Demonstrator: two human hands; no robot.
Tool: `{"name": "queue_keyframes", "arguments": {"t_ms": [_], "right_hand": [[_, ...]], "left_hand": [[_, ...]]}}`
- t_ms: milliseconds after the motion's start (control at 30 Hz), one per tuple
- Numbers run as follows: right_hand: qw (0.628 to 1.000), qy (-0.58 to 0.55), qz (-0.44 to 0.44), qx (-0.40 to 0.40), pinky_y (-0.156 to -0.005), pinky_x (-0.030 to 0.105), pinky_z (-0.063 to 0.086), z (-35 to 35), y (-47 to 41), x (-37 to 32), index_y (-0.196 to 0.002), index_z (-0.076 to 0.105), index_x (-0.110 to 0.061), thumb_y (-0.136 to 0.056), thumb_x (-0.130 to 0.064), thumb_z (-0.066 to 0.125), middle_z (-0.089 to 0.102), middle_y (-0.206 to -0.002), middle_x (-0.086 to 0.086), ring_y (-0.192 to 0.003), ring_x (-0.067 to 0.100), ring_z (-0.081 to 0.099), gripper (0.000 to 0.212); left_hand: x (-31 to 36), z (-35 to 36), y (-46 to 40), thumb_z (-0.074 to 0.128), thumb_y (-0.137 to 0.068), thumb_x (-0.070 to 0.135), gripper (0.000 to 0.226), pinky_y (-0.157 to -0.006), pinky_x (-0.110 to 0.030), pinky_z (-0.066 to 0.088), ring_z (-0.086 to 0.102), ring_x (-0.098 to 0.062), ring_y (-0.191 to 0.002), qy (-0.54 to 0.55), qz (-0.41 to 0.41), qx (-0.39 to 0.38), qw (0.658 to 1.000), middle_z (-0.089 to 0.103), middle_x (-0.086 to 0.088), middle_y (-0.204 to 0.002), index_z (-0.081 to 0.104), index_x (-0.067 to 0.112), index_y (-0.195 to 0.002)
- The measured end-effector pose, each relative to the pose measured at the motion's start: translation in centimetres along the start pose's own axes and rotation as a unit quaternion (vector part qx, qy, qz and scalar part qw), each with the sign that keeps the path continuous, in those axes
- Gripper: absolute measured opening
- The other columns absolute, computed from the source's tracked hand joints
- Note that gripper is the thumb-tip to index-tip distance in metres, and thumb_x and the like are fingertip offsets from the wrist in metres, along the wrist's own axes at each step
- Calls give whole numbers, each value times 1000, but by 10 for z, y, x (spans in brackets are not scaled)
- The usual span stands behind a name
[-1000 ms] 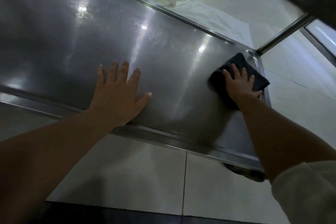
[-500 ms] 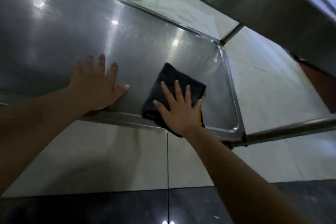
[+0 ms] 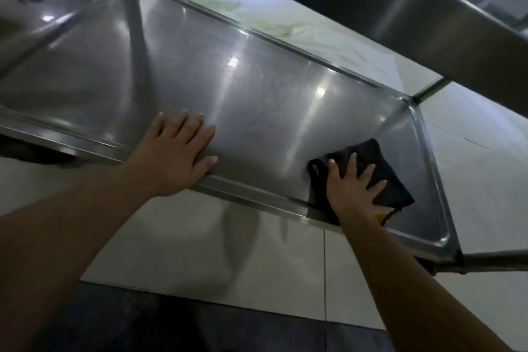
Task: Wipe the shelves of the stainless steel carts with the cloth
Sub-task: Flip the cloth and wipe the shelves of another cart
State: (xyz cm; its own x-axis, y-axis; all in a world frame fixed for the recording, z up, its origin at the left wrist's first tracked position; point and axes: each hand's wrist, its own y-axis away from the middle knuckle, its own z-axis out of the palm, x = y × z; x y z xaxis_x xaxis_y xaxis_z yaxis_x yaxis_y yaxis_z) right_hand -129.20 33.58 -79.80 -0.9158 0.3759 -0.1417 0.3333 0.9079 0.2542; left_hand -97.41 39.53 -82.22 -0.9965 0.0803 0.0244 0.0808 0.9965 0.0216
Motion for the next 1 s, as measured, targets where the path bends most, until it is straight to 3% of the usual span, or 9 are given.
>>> {"name": "queue_keyframes", "arguments": {"t_ms": [133, 267, 367, 433, 500, 633, 733, 833, 1000], "right_hand": [[983, 65, -168, 19, -108, 69, -11, 24, 35, -41, -147, -13, -49, -87, -76, 8, -18, -161, -2, -146, 32, -21, 70], [910, 106, -401, -18, -110, 62, -15, 38, 56, -100, -134, -19, -65, -72, -89, 5, -19, -159, -13, -145, 22, -24, 71], [865, 112, -488, -18, -113, 62, -12, 41, 52, -131, -131, -16, -67, -72, -87, 7, -11, -161, -15, -147, 18, -19, 66], [855, 122, -504, -8, -114, 63, -4, 39, 40, -136, -134, -12, -65, -75, -85, 8, -7, -161, -16, -148, 17, -15, 66], [872, 136, -470, 5, -114, 63, 1, 34, 28, -137, -138, -10, -63, -78, -85, 7, -7, -161, -15, -148, 17, -13, 67], [959, 96, -266, 28, -111, 69, -4, 36, 17, -174, -147, -3, -52, -85, -79, 11, -9, -162, -8, -148, 26, -12, 69], [981, 64, -181, 16, -106, 75, -5, 45, 25, -225, -150, -6, -46, -86, -78, 10, -13, -162, 0, -146, 36, -15, 73], [949, 99, -300, 10, -106, 72, -10, 56, 42, -267, -149, -5, -48, -85, -80, 10, -13, -162, -2, -146, 35, -16, 73], [838, 161, -522, -5, -110, 66, -10, 69, 77, -282, -143, -13, -56, -83, -80, 8, -13, -161, -8, -147, 27, -18, 68]], "left_hand": [[-5, 1, 2, -6, -81, 67, 88, -117, -50, 7, 10, -26, -148, 7, 9, 3, 1000, 15, -4, -161, 18, 22, -153], [-41, -4, 7, -3, -81, 70, 92, -118, -41, 6, 12, -21, -148, 64, -21, 18, 998, 19, -3, -160, 23, 17, -152], [-98, -4, 19, 8, -90, 69, 82, -117, -45, 12, 16, -24, -147, 74, -104, 37, 991, 24, -6, -158, 28, 16, -150], [-131, -5, 34, 13, -87, 68, 83, -116, -48, 17, 21, -28, -145, 67, -135, 48, 987, 30, -8, -156, 33, 15, -148], [-145, -8, 45, 11, -84, 66, 86, -115, -48, 20, 26, -31, -143, 51, -130, 45, 989, 33, -12, -154, 35, 11, -147], [-141, -10, 50, 2, -85, 62, 85, -116, -47, 17, 20, -28, -145, 28, -144, 26, 989, 26, -9, -157, 28, 14, -150], [-142, -7, 50, 2, -87, 60, 82, -116, -47, 17, 22, -28, -145, 24, -148, 34, 988, 28, -8, -157, 29, 14, -149], [-145, -6, 50, 7, -89, 56, 77, -113, -46, 18, 25, -28, -143, 24, -142, 44, 989, 31, -9, -155, 32, 13, -149], [-146, -9, 52, 2, -88, 54, 80, -115, -44, 15, 21, -26, -144, 38, -129, 42, 990, 28, -11, -156, 26, 11, -150]]}}
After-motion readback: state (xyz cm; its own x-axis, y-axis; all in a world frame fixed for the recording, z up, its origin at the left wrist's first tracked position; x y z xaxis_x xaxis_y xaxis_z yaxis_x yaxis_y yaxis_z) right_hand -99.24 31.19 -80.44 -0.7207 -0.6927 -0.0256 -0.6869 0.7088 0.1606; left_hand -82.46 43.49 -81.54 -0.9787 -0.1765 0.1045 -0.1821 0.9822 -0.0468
